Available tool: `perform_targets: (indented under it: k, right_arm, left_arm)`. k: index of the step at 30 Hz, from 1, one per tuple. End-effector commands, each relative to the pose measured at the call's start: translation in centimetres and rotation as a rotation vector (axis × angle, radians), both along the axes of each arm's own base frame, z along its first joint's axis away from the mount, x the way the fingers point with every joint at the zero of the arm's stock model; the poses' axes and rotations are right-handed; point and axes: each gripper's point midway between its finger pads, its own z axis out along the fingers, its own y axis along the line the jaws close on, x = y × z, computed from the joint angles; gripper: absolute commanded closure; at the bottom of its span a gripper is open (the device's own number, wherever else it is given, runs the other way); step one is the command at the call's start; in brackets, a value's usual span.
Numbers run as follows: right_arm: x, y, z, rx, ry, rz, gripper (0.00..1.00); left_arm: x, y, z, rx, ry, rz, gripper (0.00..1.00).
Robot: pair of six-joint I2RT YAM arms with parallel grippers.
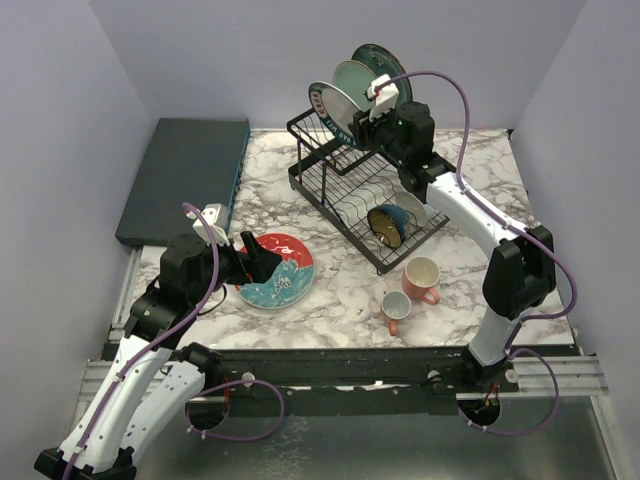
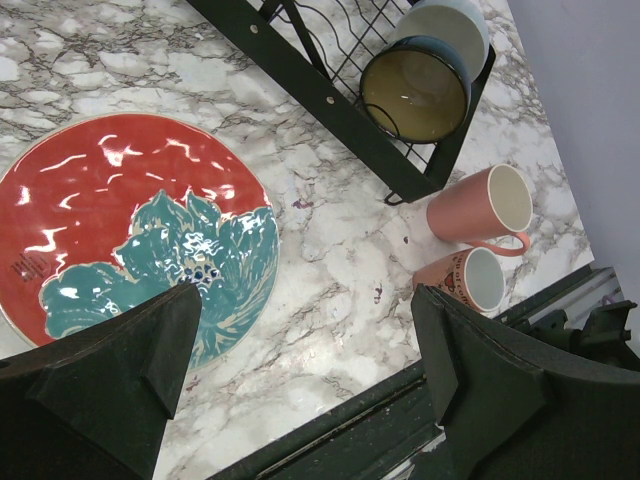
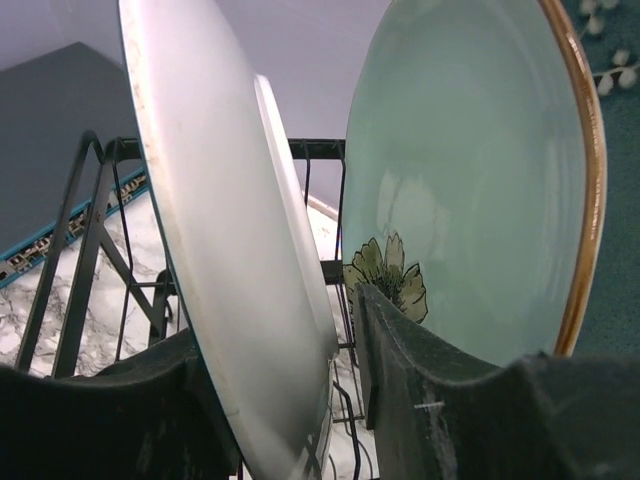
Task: Load the mixed dishes into the dish rack
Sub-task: Insert the plate into the dish rack, then pick up the plate at the center of the board.
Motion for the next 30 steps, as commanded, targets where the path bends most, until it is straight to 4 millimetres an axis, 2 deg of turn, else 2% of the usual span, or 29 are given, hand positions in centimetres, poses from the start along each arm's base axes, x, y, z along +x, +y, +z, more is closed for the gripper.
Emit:
perform_targets:
  k: [1,16,24,30]
  right_arm:
    - [-1.5,0.2,3.5,0.045,-0.041,0.03,0.5]
    - [-3.7,-0.6,6.8,0.107,-0.068,0.035,0.36]
    - [-7.0,-1.6,8.1,0.178,-0.055,0.053,0.33]
    - [-10.4,-2.6,7.8,0.248,0.012,0.071,0.3]
  left_arm:
    - [0.3,0.2,0.2,0.006,-0.025,0.009,0.05]
    - [0.3,0.2,0.1,0.007,-0.023,0.013,0.05]
    - [0.5,0.4,0.0,0.012,-0.018,0.027,0.01]
    - [0.6,0.5,-0.2,0.016,-0.006,0.039,0.01]
